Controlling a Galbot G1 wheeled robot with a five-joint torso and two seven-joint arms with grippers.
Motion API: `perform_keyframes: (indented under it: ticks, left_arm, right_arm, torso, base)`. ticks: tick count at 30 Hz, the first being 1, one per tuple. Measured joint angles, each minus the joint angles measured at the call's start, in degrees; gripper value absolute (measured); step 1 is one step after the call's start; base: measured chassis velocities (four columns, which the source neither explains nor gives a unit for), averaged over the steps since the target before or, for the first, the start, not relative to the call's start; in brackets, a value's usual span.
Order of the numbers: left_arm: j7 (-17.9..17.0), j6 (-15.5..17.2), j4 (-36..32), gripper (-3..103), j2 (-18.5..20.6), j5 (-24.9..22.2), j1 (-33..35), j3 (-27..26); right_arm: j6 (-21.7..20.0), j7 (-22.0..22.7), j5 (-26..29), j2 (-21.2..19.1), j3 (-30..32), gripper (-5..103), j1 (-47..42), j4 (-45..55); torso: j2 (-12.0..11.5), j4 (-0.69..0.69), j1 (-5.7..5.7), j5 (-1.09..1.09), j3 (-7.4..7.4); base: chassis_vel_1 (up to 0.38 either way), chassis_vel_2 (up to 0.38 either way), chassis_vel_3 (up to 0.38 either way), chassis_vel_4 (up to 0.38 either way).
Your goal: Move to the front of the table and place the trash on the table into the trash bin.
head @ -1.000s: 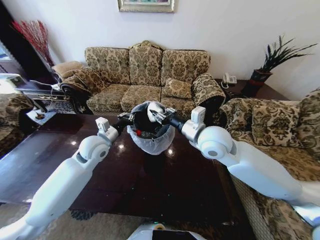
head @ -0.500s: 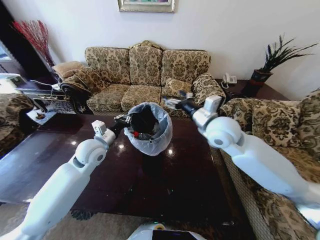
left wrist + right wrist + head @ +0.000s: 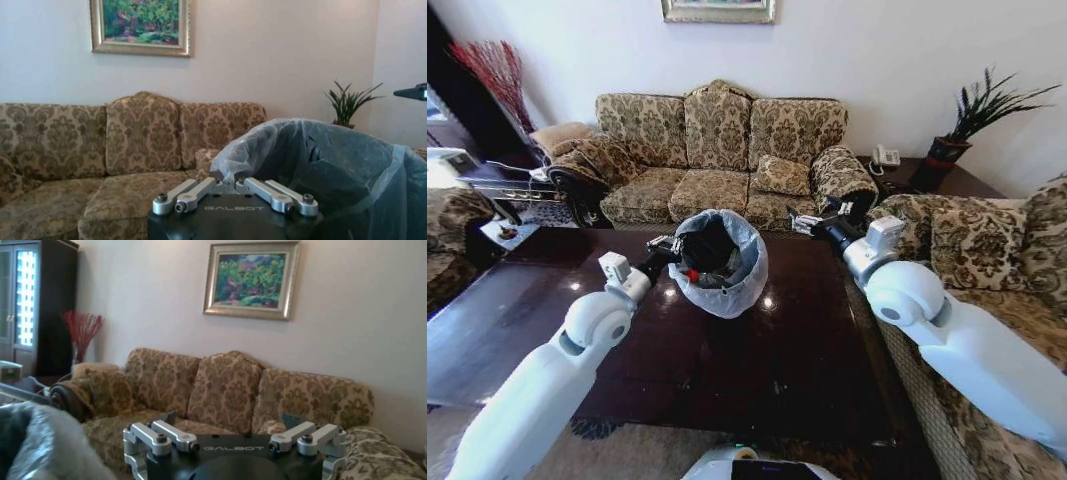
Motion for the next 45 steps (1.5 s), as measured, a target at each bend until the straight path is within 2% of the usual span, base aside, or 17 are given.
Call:
perform_keyframes:
  ticks: [4, 6, 8, 11, 14, 20, 22, 27, 31, 37, 39, 44, 45]
  left_arm:
    - [-0.1, 0.0, -0.9, 4, 0.1, -0.1, 1.4, -1.2]
    - [-0.2, 0.0, -1.5, 4, 0.0, -0.1, 2.4, -1.8]
    - [-0.2, 0.0, -1.8, 4, -0.1, 0.0, 2.7, -1.9]
    - [-0.2, -0.1, -2.1, 4, -0.3, 0.1, 3.0, -2.0]
    - [-0.2, -0.1, -2.1, 4, -0.3, 0.2, 3.1, -2.0]
    - [-0.2, -0.1, -2.1, 4, -0.3, 0.2, 3.0, -2.0]
    - [-0.2, -0.1, -2.1, 4, -0.3, 0.2, 3.0, -1.9]
    - [-0.2, -0.1, -2.1, 4, -0.3, 0.2, 3.0, -1.9]
    - [-0.3, -0.1, -2.0, 4, -0.3, 0.2, 2.9, -1.9]
    - [-0.3, -0.1, -2.0, 4, -0.3, 0.2, 2.9, -1.9]
    - [-0.2, -0.1, -2.0, 4, -0.3, 0.2, 2.9, -1.9]
    - [-0.1, -0.1, -2.0, 4, -0.3, 0.2, 2.9, -1.8]
    - [-0.1, -0.1, -2.0, 4, -0.3, 0.2, 2.9, -1.8]
  right_arm:
    - [-0.5, -0.5, 0.0, -0.7, 5.5, 100, -2.5, -1.3]
    - [-0.6, -1.4, 0.1, -1.7, 9.9, 100, -5.3, -2.1]
    - [-0.6, -1.7, 0.0, -2.0, 11.5, 100, -6.5, -2.2]
    - [-0.6, -2.4, 0.1, -2.3, 13.7, 100, -8.5, -2.5]
    - [-0.6, -2.6, 0.1, -2.3, 13.9, 100, -8.6, -2.5]
    - [-0.7, -2.6, 0.1, -2.3, 13.9, 100, -8.6, -2.6]
    - [-0.6, -2.6, 0.1, -2.3, 13.8, 100, -8.5, -2.6]
    - [-0.7, -2.6, 0.1, -2.3, 13.7, 100, -8.5, -2.5]
    - [-0.7, -2.6, 0.1, -2.3, 13.6, 100, -8.4, -2.5]
    - [-0.7, -2.6, 0.1, -2.3, 13.5, 100, -8.3, -2.5]
    - [-0.7, -2.6, 0.1, -2.3, 13.5, 100, -8.3, -2.5]
    - [-0.7, -2.6, 0.2, -2.3, 13.5, 100, -8.3, -2.5]
    - [-0.6, -2.6, 0.2, -2.3, 13.5, 100, -8.3, -2.5]
  torso:
    - [0.0, 0.00, 0.00, 0.03, 0.00]
    - [0.0, 0.02, -0.02, -0.05, -0.01]
    - [0.0, 0.01, -0.05, -0.08, -0.02]
    - [0.0, 0.03, -0.04, 0.02, -0.01]
    - [0.0, 0.02, -0.01, -0.02, 0.00]
    - [0.0, 0.01, 0.00, 0.04, 0.01]
    - [0.0, 0.01, 0.02, -0.05, 0.01]
    - [0.0, 0.02, 0.00, 0.02, 0.00]
    - [0.0, 0.04, -0.02, -0.07, 0.00]
    - [0.0, 0.06, 0.00, -0.05, 0.01]
    - [0.0, 0.02, 0.01, 0.09, 0.02]
    - [0.0, -0.07, 0.02, 0.03, 0.01]
    - [0.0, -0.05, 0.01, 0.04, 0.01]
  base:
    - [0.275, 0.079, -0.252, -0.114]
    - [0.330, 0.127, -0.320, -0.130]
    - [0.361, 0.144, -0.323, -0.139]
    - [0.414, 0.158, -0.398, -0.152]
    - [0.402, 0.162, -0.398, -0.199]
    - [0.416, 0.260, -0.430, -0.267]
    - [0.437, 0.254, -0.458, -0.276]
    - [0.455, 0.275, -0.445, -0.274]
    - [0.274, 0.203, -0.308, -0.173]
    - [0.100, 0.064, -0.053, -0.087]
    - [-0.059, 0.001, 0.059, 0.013]
    - [-0.099, -0.048, 0.052, 0.000]
    - [0.000, 0.000, 0.000, 0.000]
